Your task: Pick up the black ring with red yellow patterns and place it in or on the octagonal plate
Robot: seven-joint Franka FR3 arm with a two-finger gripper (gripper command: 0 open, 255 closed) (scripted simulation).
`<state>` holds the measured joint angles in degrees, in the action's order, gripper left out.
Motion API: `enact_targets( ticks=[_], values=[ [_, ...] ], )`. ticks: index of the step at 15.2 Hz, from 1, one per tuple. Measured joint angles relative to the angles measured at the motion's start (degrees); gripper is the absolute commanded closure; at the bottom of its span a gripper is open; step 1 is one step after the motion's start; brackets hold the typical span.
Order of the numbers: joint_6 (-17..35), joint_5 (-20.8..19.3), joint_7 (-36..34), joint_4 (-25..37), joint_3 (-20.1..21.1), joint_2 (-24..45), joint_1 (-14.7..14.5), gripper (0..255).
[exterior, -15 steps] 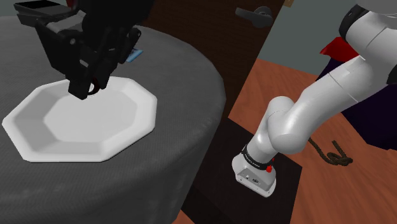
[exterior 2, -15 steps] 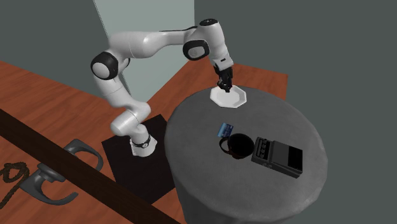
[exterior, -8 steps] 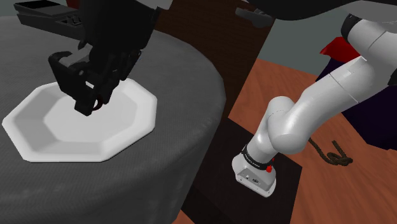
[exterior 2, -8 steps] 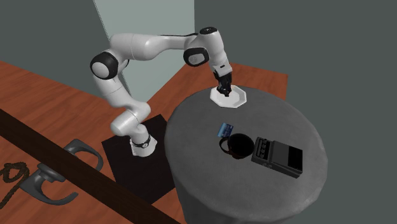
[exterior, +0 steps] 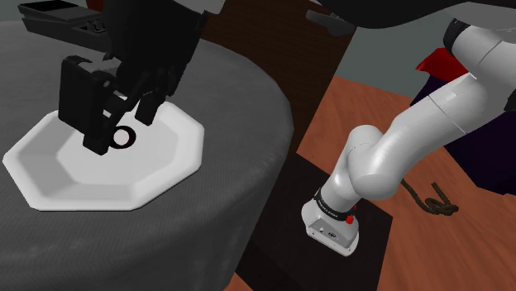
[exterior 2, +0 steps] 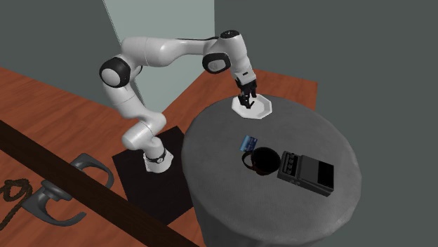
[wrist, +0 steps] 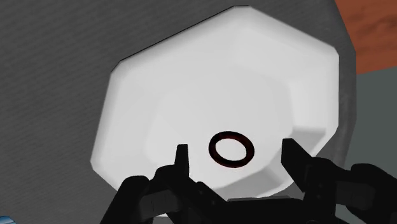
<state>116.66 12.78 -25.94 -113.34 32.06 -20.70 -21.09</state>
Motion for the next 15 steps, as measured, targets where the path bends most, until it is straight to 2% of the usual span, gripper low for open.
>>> enact_targets(
  ticks=[4, 9, 15],
  values=[
    [0.00, 0.00, 0.00, 0.00, 0.00, 0.00, 0.00, 0],
    [-6.28, 0.26, 0.11, 4.90, -1.40, -1.47, -0.06, 0],
    [-7.11, 0.46, 0.39, 5.14, -1.83, -1.98, -0.13, 0]
  ],
)
